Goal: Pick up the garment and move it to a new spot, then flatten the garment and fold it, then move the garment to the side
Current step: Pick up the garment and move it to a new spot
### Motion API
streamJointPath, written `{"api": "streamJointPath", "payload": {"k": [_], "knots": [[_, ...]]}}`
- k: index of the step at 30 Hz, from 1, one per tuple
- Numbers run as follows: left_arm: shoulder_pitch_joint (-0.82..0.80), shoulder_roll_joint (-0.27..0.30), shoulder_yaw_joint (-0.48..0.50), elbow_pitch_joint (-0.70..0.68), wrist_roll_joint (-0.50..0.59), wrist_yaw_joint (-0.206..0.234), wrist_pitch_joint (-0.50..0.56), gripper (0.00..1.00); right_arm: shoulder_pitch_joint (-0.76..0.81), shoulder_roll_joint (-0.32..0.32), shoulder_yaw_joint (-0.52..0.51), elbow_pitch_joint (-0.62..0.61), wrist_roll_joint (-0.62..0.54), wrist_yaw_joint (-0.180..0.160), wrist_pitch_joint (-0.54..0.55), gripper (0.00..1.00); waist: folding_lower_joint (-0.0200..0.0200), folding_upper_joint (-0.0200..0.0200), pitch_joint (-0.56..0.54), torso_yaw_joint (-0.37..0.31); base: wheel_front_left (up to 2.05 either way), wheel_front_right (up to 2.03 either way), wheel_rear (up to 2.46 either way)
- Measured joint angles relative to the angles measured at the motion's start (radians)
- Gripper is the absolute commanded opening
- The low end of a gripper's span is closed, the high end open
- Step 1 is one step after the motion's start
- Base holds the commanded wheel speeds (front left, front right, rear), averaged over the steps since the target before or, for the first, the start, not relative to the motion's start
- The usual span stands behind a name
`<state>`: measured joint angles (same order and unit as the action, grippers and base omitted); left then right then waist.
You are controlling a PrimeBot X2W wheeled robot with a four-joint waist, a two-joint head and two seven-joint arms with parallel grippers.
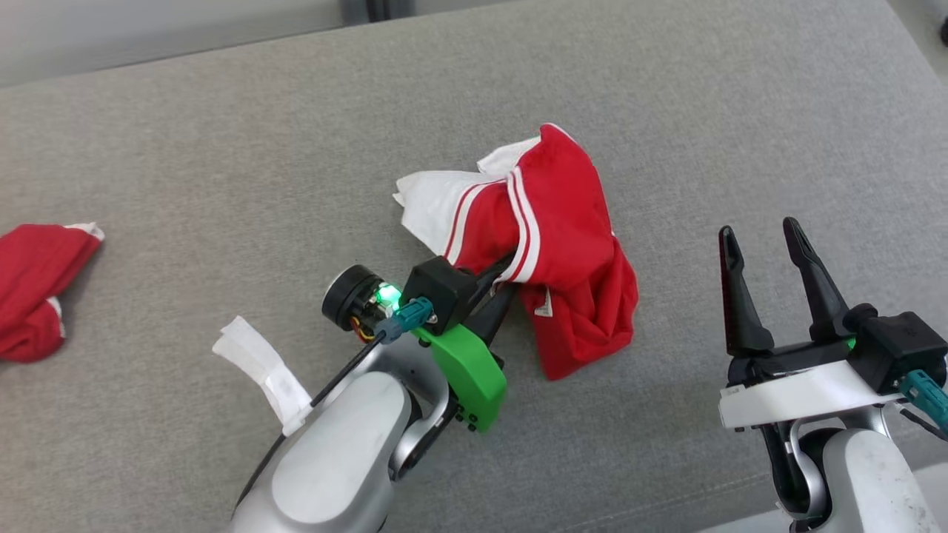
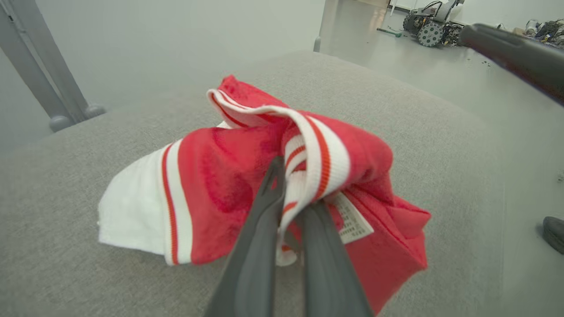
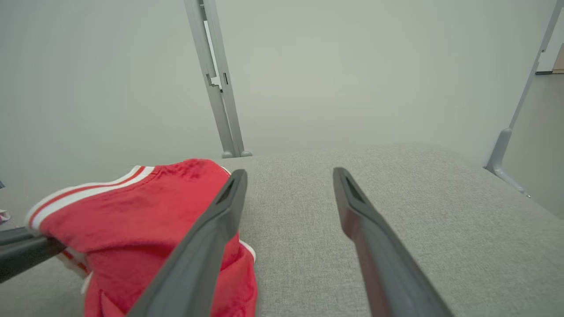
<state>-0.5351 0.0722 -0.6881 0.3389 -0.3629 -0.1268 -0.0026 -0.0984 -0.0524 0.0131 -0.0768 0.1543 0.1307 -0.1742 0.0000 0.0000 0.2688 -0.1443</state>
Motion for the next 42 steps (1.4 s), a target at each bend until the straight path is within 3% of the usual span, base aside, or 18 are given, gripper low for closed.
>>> {"api": "streamJointPath", "payload": {"k": [1,2,3,4,8,13,21,27,34,42], "knots": [[0.000,0.002,-0.003,0.015,-0.003,0.000,-0.007,0.00,-0.002,0.000,-0.001,0.004,0.004,0.000,-0.004,1.00,0.0000,0.0001,0.012,-0.009,0.00,0.00,0.00],[0.000,0.005,-0.001,0.030,-0.007,0.000,-0.018,0.18,-0.007,0.000,0.000,0.009,0.004,0.000,-0.007,1.00,0.0000,0.0001,0.027,-0.019,0.00,0.00,0.00],[0.001,0.007,0.004,0.042,-0.012,0.000,-0.031,0.81,-0.011,0.000,0.001,0.014,0.004,0.000,-0.011,1.00,0.0000,0.0000,0.040,-0.027,0.00,0.00,0.00],[0.003,0.011,0.008,0.053,-0.014,0.000,-0.043,1.00,-0.012,0.000,0.002,0.018,0.004,0.000,-0.012,1.00,0.0000,0.0001,0.051,-0.033,0.00,0.00,0.00],[0.038,0.024,0.023,0.053,-0.019,0.015,-0.105,1.00,-0.015,0.002,0.007,0.032,-0.008,0.000,-0.012,1.00,0.0000,0.0000,0.065,-0.028,0.00,0.00,0.00],[0.118,0.062,0.079,0.004,-0.050,0.067,-0.174,1.00,-0.012,0.002,0.011,0.040,-0.021,0.000,0.007,1.00,0.0000,0.0000,0.045,-0.005,0.00,0.00,0.00],[0.235,0.134,0.206,-0.110,-0.096,0.176,-0.220,1.00,0.031,0.002,0.004,0.017,-0.035,0.000,0.051,1.00,0.0000,0.0000,-0.024,0.086,0.00,0.00,0.00],[0.310,0.197,0.308,-0.175,-0.129,0.229,-0.238,1.00,0.064,0.002,-0.004,0.000,-0.036,0.000,0.076,1.00,0.0000,0.0000,-0.105,0.159,0.00,0.00,0.00],[0.401,0.249,0.353,-0.230,-0.136,0.260,-0.245,1.00,0.118,0.002,-0.008,-0.012,-0.034,0.000,0.098,1.00,0.0000,0.0000,-0.197,0.200,0.00,0.00,0.00],[0.474,0.260,0.340,-0.256,-0.137,0.282,-0.222,1.00,0.184,0.002,-0.029,-0.028,-0.031,0.000,0.120,1.00,0.0000,0.0000,-0.266,0.202,0.00,0.00,0.00]]}}
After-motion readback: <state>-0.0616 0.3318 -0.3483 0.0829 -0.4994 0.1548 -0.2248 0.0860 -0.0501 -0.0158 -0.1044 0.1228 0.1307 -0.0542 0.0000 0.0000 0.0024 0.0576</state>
